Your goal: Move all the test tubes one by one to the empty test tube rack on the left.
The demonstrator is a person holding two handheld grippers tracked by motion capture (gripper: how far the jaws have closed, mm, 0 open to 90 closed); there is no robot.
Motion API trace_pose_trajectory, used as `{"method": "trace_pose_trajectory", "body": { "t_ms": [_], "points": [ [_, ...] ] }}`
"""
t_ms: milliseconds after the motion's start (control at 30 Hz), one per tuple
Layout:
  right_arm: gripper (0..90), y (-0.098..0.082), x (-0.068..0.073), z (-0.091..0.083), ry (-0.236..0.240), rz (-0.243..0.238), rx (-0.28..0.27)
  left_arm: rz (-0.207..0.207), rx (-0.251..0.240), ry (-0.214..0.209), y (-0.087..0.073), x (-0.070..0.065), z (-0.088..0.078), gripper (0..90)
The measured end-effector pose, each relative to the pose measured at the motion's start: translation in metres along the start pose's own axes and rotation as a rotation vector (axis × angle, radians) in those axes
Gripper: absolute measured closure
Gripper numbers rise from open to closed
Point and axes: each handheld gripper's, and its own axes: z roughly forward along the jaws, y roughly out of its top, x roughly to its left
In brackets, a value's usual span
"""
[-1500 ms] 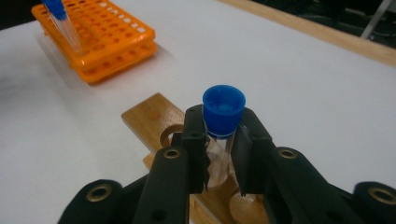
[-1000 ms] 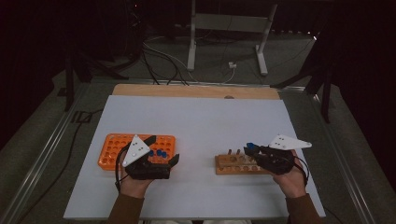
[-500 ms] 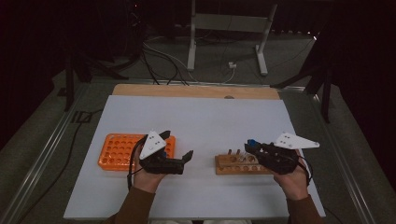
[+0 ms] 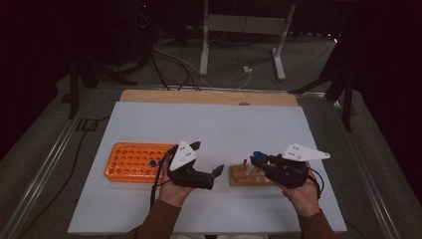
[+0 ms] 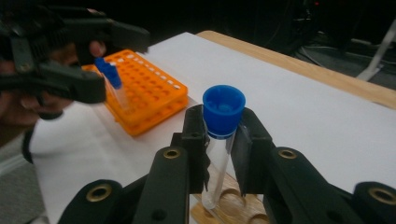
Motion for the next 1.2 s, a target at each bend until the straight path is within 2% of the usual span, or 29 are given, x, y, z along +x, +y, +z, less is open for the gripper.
{"method": "trace_pose_trajectory", "body": {
  "t_ms": [267, 367, 533, 667, 800, 1033, 1200],
  "points": [
    [76.2, 0.0, 0.005, 0.007, 0.019, 0.007, 0.008, 0.016, 0.022, -0.076, -0.003, -0.02, 0.022, 6.5],
    [76.1, 0.0, 0.007, 0.008, 0.029, 0.003, 0.01, 0.041, 0.046, -0.098, -0.004, -0.028, 0.031, 9.2],
    [76.1, 0.0, 0.009, 0.01, 0.041, -0.001, 0.013, 0.083, 0.059, -0.098, -0.005, -0.041, 0.04, 30.0],
    [76.1, 0.0, 0.01, 0.01, 0.048, -0.004, 0.009, 0.087, 0.068, -0.115, -0.005, -0.044, 0.046, 48.9],
    [76.1, 0.0, 0.01, 0.011, 0.054, -0.002, 0.011, 0.068, 0.07, -0.134, -0.005, -0.043, 0.05, 60.5],
    [76.1, -0.001, 0.01, 0.012, 0.069, -0.001, 0.016, 0.055, 0.046, -0.164, -0.005, -0.044, 0.052, 67.2],
    [76.1, -0.001, 0.01, 0.012, 0.071, 0.002, 0.015, 0.062, 0.032, -0.177, -0.005, -0.043, 0.051, 74.5]
  ]
}}
